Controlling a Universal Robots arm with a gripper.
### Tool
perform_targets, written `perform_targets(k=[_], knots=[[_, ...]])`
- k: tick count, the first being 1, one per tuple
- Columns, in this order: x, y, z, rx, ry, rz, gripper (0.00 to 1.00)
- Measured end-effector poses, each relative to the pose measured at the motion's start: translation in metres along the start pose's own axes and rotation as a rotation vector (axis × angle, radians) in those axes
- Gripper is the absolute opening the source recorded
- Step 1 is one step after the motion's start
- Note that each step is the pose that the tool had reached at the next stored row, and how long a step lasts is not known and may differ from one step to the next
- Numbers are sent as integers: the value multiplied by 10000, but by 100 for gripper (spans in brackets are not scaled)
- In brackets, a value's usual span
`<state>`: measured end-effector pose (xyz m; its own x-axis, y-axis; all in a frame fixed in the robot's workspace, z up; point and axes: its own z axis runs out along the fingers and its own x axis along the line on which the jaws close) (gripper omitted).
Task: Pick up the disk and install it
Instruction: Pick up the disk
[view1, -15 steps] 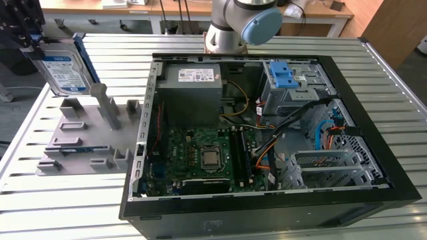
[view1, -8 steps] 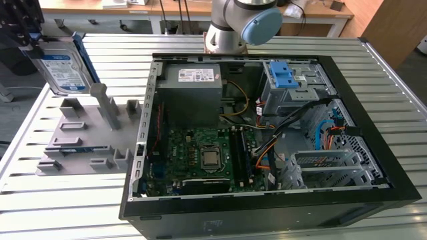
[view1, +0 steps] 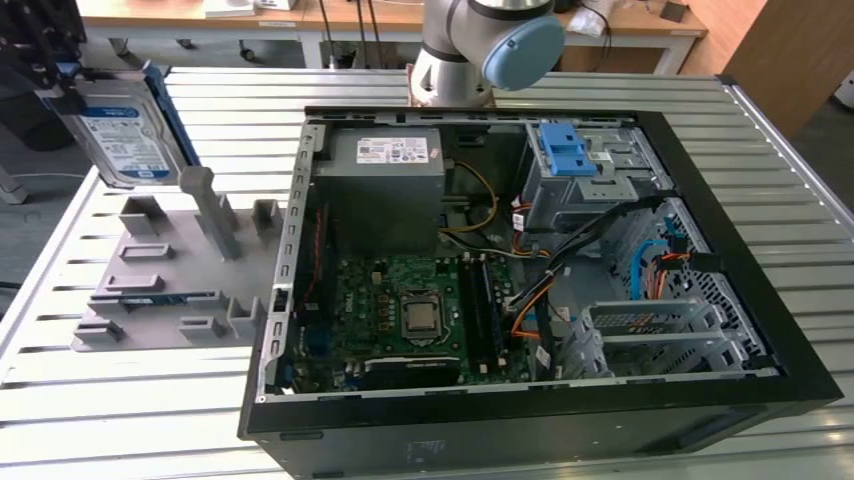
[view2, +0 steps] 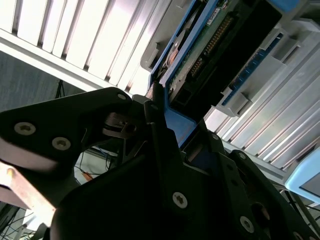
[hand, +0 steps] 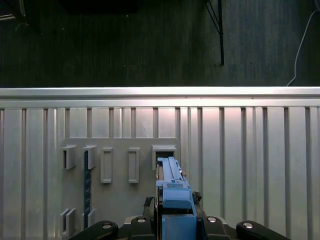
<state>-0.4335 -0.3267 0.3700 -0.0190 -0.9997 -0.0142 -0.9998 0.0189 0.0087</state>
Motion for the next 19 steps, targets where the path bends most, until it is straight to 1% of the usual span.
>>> perform_targets(k=[19], knots=[[-1, 4, -74, 1, 0, 0, 36]])
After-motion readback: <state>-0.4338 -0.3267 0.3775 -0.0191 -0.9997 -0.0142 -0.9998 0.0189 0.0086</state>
